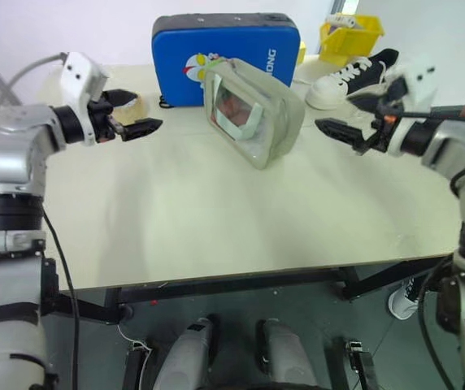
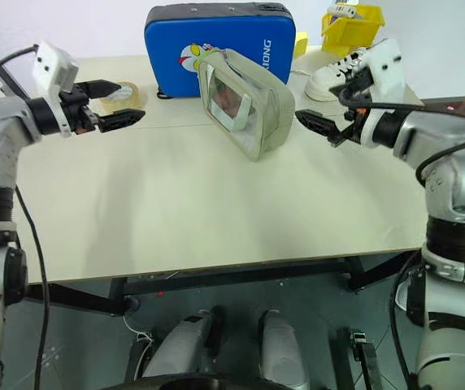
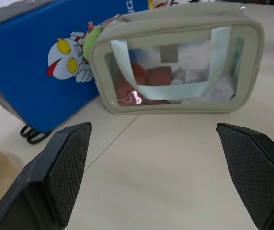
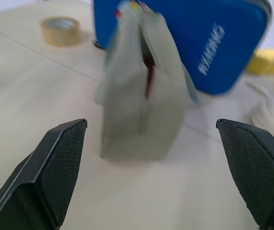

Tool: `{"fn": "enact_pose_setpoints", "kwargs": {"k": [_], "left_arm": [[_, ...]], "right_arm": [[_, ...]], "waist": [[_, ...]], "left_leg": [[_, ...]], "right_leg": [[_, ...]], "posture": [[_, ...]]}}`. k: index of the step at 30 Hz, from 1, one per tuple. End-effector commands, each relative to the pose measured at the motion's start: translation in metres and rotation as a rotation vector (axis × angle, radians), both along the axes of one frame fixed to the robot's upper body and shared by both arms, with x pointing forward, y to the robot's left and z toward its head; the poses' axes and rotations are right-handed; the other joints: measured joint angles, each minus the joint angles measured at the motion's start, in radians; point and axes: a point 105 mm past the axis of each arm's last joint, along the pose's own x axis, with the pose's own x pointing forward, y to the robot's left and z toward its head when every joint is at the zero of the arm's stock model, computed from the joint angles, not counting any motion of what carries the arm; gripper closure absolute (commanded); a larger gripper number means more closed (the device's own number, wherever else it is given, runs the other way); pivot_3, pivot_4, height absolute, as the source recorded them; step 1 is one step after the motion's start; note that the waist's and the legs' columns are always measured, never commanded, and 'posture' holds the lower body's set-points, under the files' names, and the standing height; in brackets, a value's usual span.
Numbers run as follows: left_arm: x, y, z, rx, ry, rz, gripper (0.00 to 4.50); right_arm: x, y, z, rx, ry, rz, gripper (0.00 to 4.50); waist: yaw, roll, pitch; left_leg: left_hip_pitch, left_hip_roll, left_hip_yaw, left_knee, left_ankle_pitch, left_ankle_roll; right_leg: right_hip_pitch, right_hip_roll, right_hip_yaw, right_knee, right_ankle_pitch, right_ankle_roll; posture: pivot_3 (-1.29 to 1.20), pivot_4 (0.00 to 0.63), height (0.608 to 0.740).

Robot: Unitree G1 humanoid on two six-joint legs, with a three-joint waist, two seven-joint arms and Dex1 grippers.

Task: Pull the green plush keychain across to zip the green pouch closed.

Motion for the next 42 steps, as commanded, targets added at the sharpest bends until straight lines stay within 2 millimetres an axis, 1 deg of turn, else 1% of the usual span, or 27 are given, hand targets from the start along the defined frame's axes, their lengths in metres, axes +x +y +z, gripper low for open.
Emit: {"fn": "enact_pose_setpoints", "kwargs": {"k": [1,3,6,10,12,14,16,19,22,24,28,30,32,33,37,39,40,42], "left_arm": [[0.001,0.003,0.013,-0.011,-0.051,0.007,0.06],[0.005,0.006,0.010,-0.005,-0.058,0.041,0.06],[0.003,0.006,0.006,0.014,-0.067,0.034,0.06],[0.002,0.007,0.008,0.008,-0.079,0.038,0.06],[-0.001,0.001,0.012,-0.021,-0.073,0.015,0.06],[-0.011,-0.010,0.016,-0.053,-0.061,-0.048,0.06],[-0.019,-0.019,0.017,-0.063,-0.047,-0.088,0.06],[-0.034,-0.030,0.017,-0.093,-0.023,-0.152,0.06],[-0.042,-0.036,0.017,-0.094,-0.034,-0.157,0.06],[-0.043,-0.036,0.016,-0.097,-0.038,-0.141,0.06],[-0.046,-0.034,0.007,-0.104,-0.031,-0.101,0.06],[-0.049,-0.035,0.004,-0.099,-0.032,-0.091,0.06],[-0.051,-0.033,0.004,-0.105,-0.036,-0.075,0.00],[-0.051,-0.032,0.005,-0.107,-0.038,-0.066,0.00],[-0.051,-0.028,0.004,-0.112,-0.042,-0.039,0.00],[-0.051,-0.028,0.003,-0.113,-0.043,-0.034,0.00],[-0.050,-0.028,0.003,-0.112,-0.044,-0.032,0.00],[-0.050,-0.025,0.004,-0.109,-0.048,-0.025,0.00]], "right_arm": [[0.000,0.009,0.007,-0.006,-0.023,0.020,0.00],[0.002,0.012,0.006,-0.005,-0.025,0.026,0.00],[0.003,0.014,0.005,-0.007,-0.027,0.023,0.00],[0.008,0.019,0.009,-0.048,-0.057,0.013,0.00],[0.018,0.034,0.023,-0.065,-0.108,0.031,0.00],[0.030,0.053,0.035,-0.064,-0.135,0.043,0.00],[0.044,0.067,0.035,-0.095,-0.148,0.046,0.00],[0.066,0.088,0.029,-0.123,-0.133,0.058,0.00],[0.088,0.105,0.012,-0.185,-0.112,0.059,0.00],[0.095,0.110,0.006,-0.205,-0.102,0.062,0.00],[0.109,0.125,-0.019,-0.243,-0.035,0.075,0.00],[0.110,0.128,-0.022,-0.257,-0.032,0.087,0.00],[0.111,0.131,-0.021,-0.260,-0.036,0.102,0.54],[0.111,0.131,-0.020,-0.261,-0.039,0.108,0.89],[0.111,0.131,-0.017,-0.294,-0.074,0.123,2.93],[0.111,0.130,-0.016,-0.316,-0.102,0.131,4.07],[0.110,0.130,-0.014,-0.337,-0.133,0.148,4.47],[0.104,0.133,-0.009,-0.387,-0.205,0.212,4.47]], "waist": [[0.001,0.000,0.000],[0.002,0.000,0.000],[0.006,0.000,0.000],[0.005,0.000,0.000],[0.004,0.000,0.000],[-0.009,0.001,0.001],[-0.020,0.001,0.001],[-0.025,0.001,0.000],[-0.025,0.001,0.001],[-0.024,0.001,0.001],[-0.026,0.001,0.001],[-0.026,0.001,0.001],[-0.025,0.001,0.001],[-0.024,0.001,0.001],[-0.026,0.001,0.001],[-0.026,0.001,0.001],[-0.026,0.001,0.001],[-0.026,0.002,0.001]], "left_leg": [[0.000,0.000,0.000,0.000,0.000,0.000],[0.000,0.000,0.000,0.000,0.000,0.000],[-0.002,0.000,0.000,0.000,0.000,0.000],[-0.003,-0.001,0.000,0.000,0.000,0.000],[-0.002,-0.001,0.000,0.000,0.000,0.000],[-0.002,0.000,0.002,0.000,0.000,0.000],[-0.002,0.000,0.001,0.000,0.000,0.000],[-0.002,0.000,0.001,-0.002,0.000,0.000],[-0.002,-0.001,0.001,-0.002,0.002,0.001],[-0.001,-0.001,0.001,-0.002,0.002,-0.001],[-0.001,-0.001,0.001,-0.003,0.002,-0.003],[0.000,-0.001,0.001,-0.003,0.002,-0.003],[0.000,0.000,0.000,-0.003,0.002,-0.003],[0.000,0.000,0.000,-0.003,0.002,-0.003],[0.000,-0.001,0.000,-0.003,0.002,-0.004],[0.000,-0.001,0.000,-0.004,0.002,-0.004],[0.000,-0.001,0.000,-0.004,0.002,-0.004],[0.000,-0.001,0.000,-0.004,0.002,-0.004]], "right_leg": [[0.000,0.000,0.000,0.000,0.000,0.000],[0.000,-0.001,0.001,0.000,0.000,0.000],[-0.002,-0.001,0.002,0.000,0.000,0.000],[-0.002,-0.001,0.002,0.000,0.001,0.001],[-0.002,-0.001,0.002,0.000,0.001,0.001],[-0.003,0.000,0.002,0.001,0.001,0.001],[-0.003,0.000,0.002,0.001,0.001,0.001],[-0.003,0.000,0.002,0.001,0.002,0.003],[-0.004,0.001,0.002,0.002,0.002,0.003],[-0.004,0.002,0.002,0.003,0.003,0.003],[-0.004,0.002,0.003,0.004,0.003,0.003],[-0.005,0.003,0.003,0.004,0.003,0.003],[-0.005,0.003,0.003,0.004,0.003,0.003],[-0.005,0.004,0.003,0.004,0.003,0.003],[-0.005,0.004,0.003,0.004,0.003,0.003],[-0.005,0.004,0.003,0.004,0.003,0.003],[-0.005,0.005,0.003,0.004,0.003,0.003],[-0.006,0.005,0.003,0.005,0.003,0.003]], "posture": [[0.00,0.150,0.740],[0.00,0.150,0.740],[0.00,0.150,0.740],[0.00,0.150,0.740],[0.00,0.150,0.740],[0.00,0.150,0.740],[0.00,0.150,0.740],[0.00,0.150,0.740],[0.00,0.150,0.740],[0.00,0.150,0.740],[0.00,0.150,0.740],[0.00,0.150,0.740],[0.00,0.150,0.740],[0.00,0.150,0.740],[0.00,0.150,0.740],[0.00,0.150,0.740],[0.00,0.150,0.740],[0.00,0.150,0.740]]}}
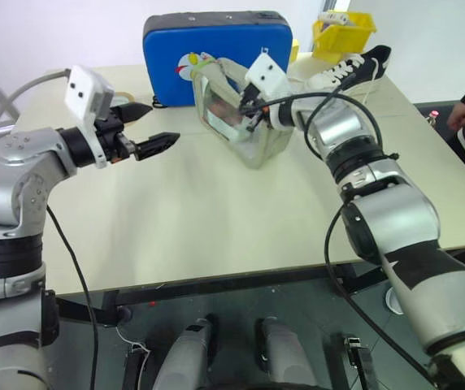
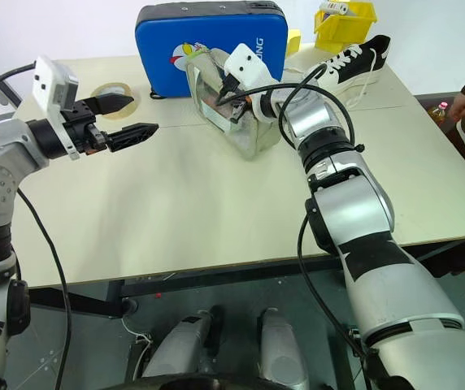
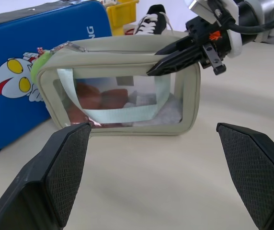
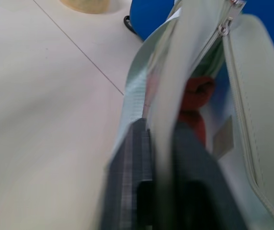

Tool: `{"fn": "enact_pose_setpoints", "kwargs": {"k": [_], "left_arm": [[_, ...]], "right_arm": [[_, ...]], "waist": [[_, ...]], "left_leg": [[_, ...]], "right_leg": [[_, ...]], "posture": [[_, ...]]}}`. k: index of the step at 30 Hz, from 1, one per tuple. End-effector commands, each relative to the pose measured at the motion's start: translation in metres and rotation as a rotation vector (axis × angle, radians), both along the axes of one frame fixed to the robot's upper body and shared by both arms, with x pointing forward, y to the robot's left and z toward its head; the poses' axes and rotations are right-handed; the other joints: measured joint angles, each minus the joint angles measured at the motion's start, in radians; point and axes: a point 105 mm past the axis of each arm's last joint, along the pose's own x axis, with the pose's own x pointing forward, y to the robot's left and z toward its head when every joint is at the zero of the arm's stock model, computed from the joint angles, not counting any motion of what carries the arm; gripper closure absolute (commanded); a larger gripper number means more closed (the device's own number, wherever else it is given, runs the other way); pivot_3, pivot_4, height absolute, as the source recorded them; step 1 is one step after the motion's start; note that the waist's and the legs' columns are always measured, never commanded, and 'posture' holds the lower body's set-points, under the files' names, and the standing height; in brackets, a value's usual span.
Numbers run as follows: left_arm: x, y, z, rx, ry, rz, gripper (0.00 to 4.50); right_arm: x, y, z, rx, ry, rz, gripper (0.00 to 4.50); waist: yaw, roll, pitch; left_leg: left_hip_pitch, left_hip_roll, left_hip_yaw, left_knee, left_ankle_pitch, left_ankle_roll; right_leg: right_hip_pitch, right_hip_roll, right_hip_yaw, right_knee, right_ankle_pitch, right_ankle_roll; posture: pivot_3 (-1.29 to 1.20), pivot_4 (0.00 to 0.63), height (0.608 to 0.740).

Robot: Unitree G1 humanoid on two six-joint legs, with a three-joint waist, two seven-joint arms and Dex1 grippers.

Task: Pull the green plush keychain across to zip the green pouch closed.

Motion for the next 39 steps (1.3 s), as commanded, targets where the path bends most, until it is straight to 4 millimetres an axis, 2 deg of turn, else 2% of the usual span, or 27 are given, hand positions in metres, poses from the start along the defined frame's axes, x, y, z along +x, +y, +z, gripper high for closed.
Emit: {"fn": "enact_pose_setpoints", "kwargs": {"k": [1,4,7,10,14,16,19,23,27,28,30,34,38,39], "left_arm": [[-0.004,0.007,0.015,0.004,-0.055,0.019,0.00],[-0.003,0.016,0.020,-0.007,-0.056,0.042,0.00],[-0.005,0.029,0.026,-0.004,-0.047,0.053,0.00],[-0.008,0.034,0.024,0.018,-0.032,0.045,0.00],[-0.008,0.025,0.018,0.030,-0.024,0.016,0.00],[-0.008,0.023,0.017,0.030,-0.023,0.010,0.00],[-0.008,0.022,0.016,0.033,-0.011,0.001,0.00],[-0.007,0.031,0.015,0.037,0.000,0.025,0.00],[-0.008,0.039,0.014,0.034,0.011,0.050,0.00],[-0.007,0.046,0.012,0.038,0.019,0.074,0.00],[-0.004,0.059,0.006,0.041,0.032,0.122,0.00],[0.002,0.069,-0.001,0.034,0.039,0.163,0.00],[0.010,0.066,-0.005,0.044,0.034,0.168,0.00],[0.011,0.065,-0.004,0.045,0.031,0.166,0.00]], "right_arm": [[-0.012,0.008,0.033,-0.070,-0.183,0.153,4.47],[-0.022,0.006,0.040,-0.125,-0.270,0.260,4.47],[-0.039,-0.006,0.036,-0.160,-0.266,0.415,4.47],[-0.059,-0.024,0.019,-0.156,-0.235,0.577,4.47],[-0.060,-0.038,-0.017,-0.222,-0.175,0.570,4.47],[-0.060,-0.039,-0.024,-0.214,-0.147,0.568,4.47],[-0.064,-0.038,-0.013,-0.173,-0.143,0.574,3.33],[-0.067,-0.048,0.012,-0.201,-0.194,0.530,1.35],[-0.072,-0.052,0.042,-0.187,-0.222,0.481,1.35],[-0.076,-0.048,0.051,-0.169,-0.232,0.476,1.35],[-0.082,-0.036,0.058,-0.128,-0.224,0.479,1.35],[-0.081,-0.018,0.040,-0.121,-0.180,0.448,1.35],[-0.076,-0.004,0.014,-0.158,-0.149,0.436,1.35],[-0.075,-0.002,0.011,-0.164,-0.142,0.432,1.58]], "waist": [[0.000,0.000,0.000],[-0.001,0.000,0.000],[-0.001,0.000,0.000],[0.002,0.000,0.000],[0.001,0.000,0.000],[0.001,0.000,0.000],[0.001,0.000,0.000],[0.003,0.001,0.000],[0.003,0.001,0.000],[0.003,0.001,0.000],[-0.002,0.001,0.000],[0.002,0.000,0.000],[0.009,0.000,0.000],[0.012,0.000,0.000]], "left_leg": [[0.000,0.000,0.000,0.000,0.000,0.000],[0.000,0.000,0.000,0.000,0.000,0.000],[0.000,0.000,0.000,0.000,0.000,0.000],[0.000,0.000,0.000,0.000,0.000,0.000],[0.001,0.000,0.000,0.000,0.000,0.000],[0.004,0.000,-0.001,0.000,0.000,0.000],[0.004,0.000,-0.001,0.000,0.000,0.000],[0.003,0.000,-0.001,0.000,0.000,0.000],[0.003,0.000,-0.001,0.000,0.000,0.000],[0.003,0.000,-0.001,0.000,0.000,0.000],[0.003,0.000,0.000,-0.001,0.000,0.000],[0.002,0.001,0.000,-0.001,0.000,0.000],[0.002,0.000,0.000,-0.001,0.000,0.000],[0.002,0.000,0.000,0.000,0.000,0.000]], "right_leg": [[0.000,0.000,0.000,0.000,0.000,0.000],[0.000,0.000,0.000,0.000,0.000,0.000],[0.000,0.001,0.000,0.000,0.000,0.000],[0.000,0.001,0.000,0.000,0.000,0.000],[0.003,0.000,-0.001,-0.001,0.000,0.000],[0.005,0.000,-0.001,-0.001,0.000,0.000],[0.005,-0.001,-0.001,-0.001,0.000,0.000],[0.004,-0.002,-0.001,0.000,0.000,0.000],[0.004,-0.002,-0.001,0.000,0.000,0.000],[0.004,-0.003,-0.001,0.000,0.000,0.000],[0.003,-0.003,0.000,0.000,-0.001,-0.002],[0.001,-0.003,0.000,0.001,-0.001,-0.002],[0.002,-0.003,0.000,0.001,-0.001,-0.002],[0.002,-0.003,-0.001,0.001,-0.001,-0.002]], "posture": [[0.00,0.150,0.740],[0.00,0.150,0.740],[0.00,0.150,0.740],[0.00,0.150,0.740],[0.00,0.150,0.740],[0.00,0.150,0.740],[0.00,0.150,0.740],[0.00,0.150,0.740],[0.00,0.150,0.740],[0.00,0.150,0.740],[0.00,0.150,0.740],[0.00,0.150,0.740],[0.00,0.150,0.740],[0.00,0.150,0.740]]}}
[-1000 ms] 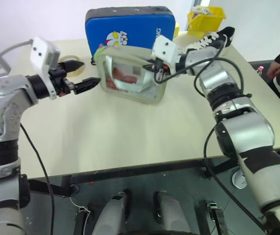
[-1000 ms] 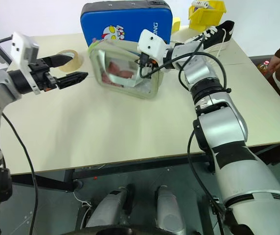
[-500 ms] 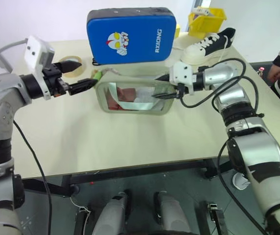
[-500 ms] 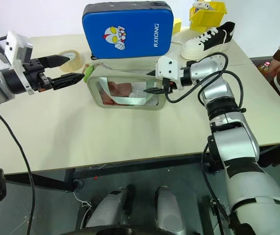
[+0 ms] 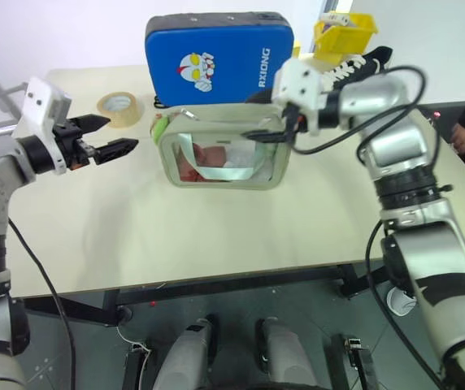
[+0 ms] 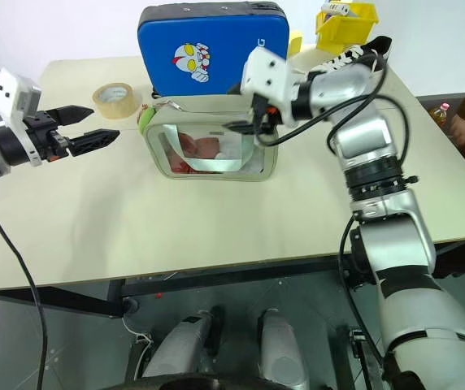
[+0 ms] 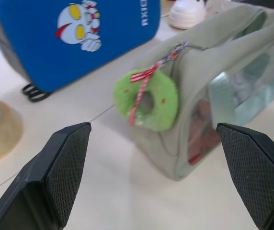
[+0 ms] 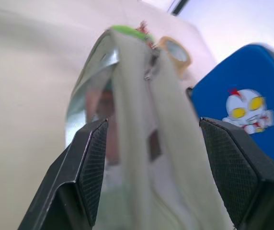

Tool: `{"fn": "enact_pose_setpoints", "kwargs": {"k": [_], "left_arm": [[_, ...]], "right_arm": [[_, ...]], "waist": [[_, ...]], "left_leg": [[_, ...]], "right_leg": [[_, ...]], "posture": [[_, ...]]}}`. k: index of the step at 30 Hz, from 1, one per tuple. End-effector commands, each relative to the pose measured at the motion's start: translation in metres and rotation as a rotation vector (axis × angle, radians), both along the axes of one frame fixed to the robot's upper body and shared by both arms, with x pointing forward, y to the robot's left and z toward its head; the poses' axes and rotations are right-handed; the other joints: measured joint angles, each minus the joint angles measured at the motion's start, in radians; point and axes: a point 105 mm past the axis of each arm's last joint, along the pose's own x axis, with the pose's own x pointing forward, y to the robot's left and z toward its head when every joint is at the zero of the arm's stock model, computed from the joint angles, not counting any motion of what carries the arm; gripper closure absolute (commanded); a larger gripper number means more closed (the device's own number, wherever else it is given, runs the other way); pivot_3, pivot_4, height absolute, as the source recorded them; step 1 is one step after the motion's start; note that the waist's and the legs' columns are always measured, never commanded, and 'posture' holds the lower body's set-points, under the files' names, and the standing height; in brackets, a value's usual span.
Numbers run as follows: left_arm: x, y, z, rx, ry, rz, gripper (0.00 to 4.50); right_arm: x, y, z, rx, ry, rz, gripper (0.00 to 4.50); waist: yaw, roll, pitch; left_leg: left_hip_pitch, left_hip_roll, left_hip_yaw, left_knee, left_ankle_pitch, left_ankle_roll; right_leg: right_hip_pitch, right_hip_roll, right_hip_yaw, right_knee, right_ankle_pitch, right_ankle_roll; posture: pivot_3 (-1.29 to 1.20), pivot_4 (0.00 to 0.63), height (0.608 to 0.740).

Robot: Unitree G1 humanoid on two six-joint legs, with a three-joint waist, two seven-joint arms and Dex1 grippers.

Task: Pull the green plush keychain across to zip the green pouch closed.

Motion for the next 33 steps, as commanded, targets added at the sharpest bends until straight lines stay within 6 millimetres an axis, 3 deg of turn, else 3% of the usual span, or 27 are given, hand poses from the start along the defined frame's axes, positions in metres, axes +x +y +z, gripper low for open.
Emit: {"fn": "enact_pose_setpoints", "kwargs": {"k": [1,2,6,16,24,27,33], "left_arm": [[0.002,-0.005,0.014,0.016,-0.064,-0.010,0.00],[0.003,-0.005,0.014,0.019,-0.066,-0.010,0.00],[0.011,-0.002,0.010,0.008,-0.066,0.033,0.00],[0.046,-0.017,-0.017,-0.069,-0.048,0.081,0.00],[0.067,-0.034,-0.022,-0.074,-0.056,0.061,0.00],[0.068,-0.040,-0.023,-0.088,-0.052,0.032,0.93],[0.065,-0.045,-0.022,-0.100,-0.048,-0.016,4.12]], "right_arm": [[0.001,0.004,0.003,-0.022,-0.029,-0.013,1.89],[0.001,0.003,-0.001,-0.046,-0.026,-0.014,2.20],[0.004,-0.002,-0.007,-0.087,-0.029,-0.036,4.35],[-0.006,0.004,-0.003,-0.078,-0.077,0.013,4.44],[-0.010,0.009,-0.005,-0.067,-0.074,0.023,4.44],[-0.010,0.010,-0.004,-0.062,-0.075,0.020,4.50],[-0.008,0.009,-0.004,-0.056,-0.075,0.010,4.50]], "waist": [[0.004,0.000,0.000],[0.006,0.000,0.000],[0.006,0.000,0.000],[0.016,0.000,0.000],[0.014,0.000,0.000],[0.016,0.000,0.000],[0.014,0.000,0.000]], "left_leg": [[-0.001,0.000,0.000,0.000,0.000,0.000],[-0.002,0.000,0.000,0.001,0.000,0.000],[-0.001,0.000,0.000,0.001,0.000,0.000],[-0.001,0.000,0.000,0.002,0.000,0.000],[-0.001,0.000,0.000,0.002,0.000,0.000],[-0.001,0.000,0.000,0.002,0.000,0.000],[-0.001,0.000,0.000,0.002,0.000,0.000]], "right_leg": [[0.000,0.000,0.000,0.000,0.000,0.000],[-0.001,0.000,0.000,0.000,0.000,0.000],[-0.001,0.000,0.000,0.000,0.000,0.001],[0.000,0.000,-0.001,0.000,0.001,0.001],[-0.001,0.000,-0.001,0.000,0.001,0.001],[-0.001,0.001,-0.001,0.001,0.001,0.001],[-0.001,0.001,-0.001,0.001,0.001,0.001]], "posture": [[0.00,0.150,0.740],[0.00,0.150,0.740],[0.00,0.150,0.740],[0.00,0.150,0.740],[0.00,0.150,0.740],[0.00,0.150,0.740],[0.00,0.150,0.740]]}}
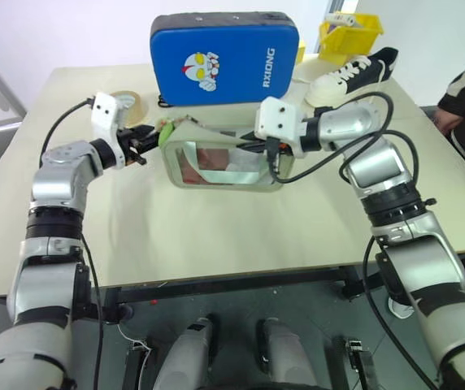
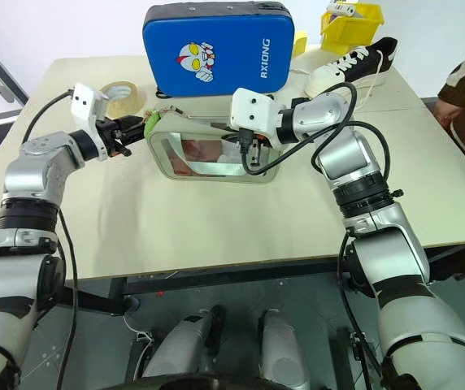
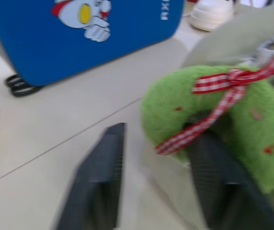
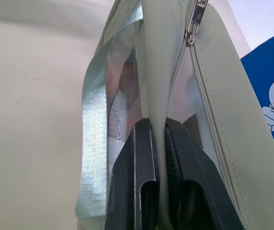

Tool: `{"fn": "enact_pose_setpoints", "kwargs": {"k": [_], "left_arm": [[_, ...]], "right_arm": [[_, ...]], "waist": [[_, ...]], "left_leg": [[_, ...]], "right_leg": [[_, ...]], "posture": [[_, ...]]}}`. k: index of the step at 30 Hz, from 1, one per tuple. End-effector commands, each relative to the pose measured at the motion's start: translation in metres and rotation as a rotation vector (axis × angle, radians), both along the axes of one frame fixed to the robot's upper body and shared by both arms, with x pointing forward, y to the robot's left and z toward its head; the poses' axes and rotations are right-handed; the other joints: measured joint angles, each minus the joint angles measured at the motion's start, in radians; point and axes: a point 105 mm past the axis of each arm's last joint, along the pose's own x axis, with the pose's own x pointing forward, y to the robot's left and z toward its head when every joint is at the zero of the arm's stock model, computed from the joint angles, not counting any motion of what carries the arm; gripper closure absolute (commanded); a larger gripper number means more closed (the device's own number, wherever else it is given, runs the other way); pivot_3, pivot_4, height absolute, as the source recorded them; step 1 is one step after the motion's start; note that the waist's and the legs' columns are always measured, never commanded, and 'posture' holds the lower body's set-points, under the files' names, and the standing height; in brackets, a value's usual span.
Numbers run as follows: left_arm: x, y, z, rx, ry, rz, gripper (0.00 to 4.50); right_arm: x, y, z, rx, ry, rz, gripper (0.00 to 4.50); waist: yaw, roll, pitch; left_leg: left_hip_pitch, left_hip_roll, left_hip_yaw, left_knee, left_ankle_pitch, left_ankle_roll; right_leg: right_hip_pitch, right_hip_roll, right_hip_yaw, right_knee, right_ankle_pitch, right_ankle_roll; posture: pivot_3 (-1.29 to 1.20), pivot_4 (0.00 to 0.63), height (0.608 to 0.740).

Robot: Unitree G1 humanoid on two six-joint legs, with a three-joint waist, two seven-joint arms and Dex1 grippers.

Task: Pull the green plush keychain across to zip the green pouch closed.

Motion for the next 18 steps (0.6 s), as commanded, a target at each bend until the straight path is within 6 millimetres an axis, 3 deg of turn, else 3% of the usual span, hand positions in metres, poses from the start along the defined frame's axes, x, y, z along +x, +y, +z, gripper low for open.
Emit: {"fn": "enact_pose_setpoints", "kwargs": {"k": [1,6,9,11,13,16,18], "left_arm": [[-0.001,0.001,0.022,-0.012,-0.068,-0.014,4.42],[-0.001,0.002,0.041,-0.053,-0.111,-0.013,4.42],[-0.002,-0.011,0.083,-0.146,-0.165,-0.054,4.42],[-0.007,-0.026,0.097,-0.172,-0.176,-0.115,4.42],[-0.011,-0.043,0.095,-0.144,-0.168,-0.172,4.42],[-0.013,-0.065,0.071,0.009,-0.153,-0.223,4.42],[-0.014,-0.070,0.063,0.059,-0.153,-0.230,4.42]], "right_arm": [[-0.004,0.006,0.015,0.031,-0.052,0.024,4.50],[-0.002,0.005,0.016,0.037,-0.061,0.013,4.50],[0.000,0.004,0.017,0.038,-0.066,0.006,4.50],[0.001,0.004,0.017,0.038,-0.067,0.005,4.50],[0.001,0.005,0.016,0.038,-0.066,0.004,4.50],[0.001,0.005,0.016,0.037,-0.067,0.001,4.50],[0.001,0.004,0.016,0.038,-0.067,-0.001,4.50]], "waist": [[0.000,0.000,0.000],[0.001,0.000,0.000],[0.002,-0.001,0.000],[0.003,-0.001,0.001],[0.002,-0.001,0.000],[0.001,0.000,0.000],[0.000,0.000,0.000]], "left_leg": [[0.000,0.000,0.000,0.000,0.000,0.000],[0.000,0.000,0.000,0.000,0.000,0.000],[0.000,0.000,0.000,0.001,0.000,0.000],[-0.001,0.000,-0.001,0.001,0.000,0.000],[-0.001,0.000,-0.001,0.001,0.000,0.000],[0.001,0.000,0.000,0.001,0.000,0.000],[0.001,0.000,0.000,0.001,0.000,0.000]], "right_leg": [[0.000,0.000,0.000,0.000,0.000,0.000],[0.000,0.000,0.000,0.000,0.000,0.000],[0.000,0.000,-0.001,0.000,0.000,0.000],[0.000,0.000,-0.001,0.000,0.000,0.000],[0.001,0.000,-0.001,0.000,0.000,0.000],[0.002,0.000,-0.001,0.000,0.000,0.000],[0.002,0.000,-0.001,0.001,0.000,0.000]], "posture": [[0.00,0.150,0.740],[0.00,0.150,0.740],[0.00,0.150,0.740],[0.00,0.150,0.740],[0.00,0.150,0.740],[0.00,0.150,0.740],[0.00,0.150,0.740]]}}
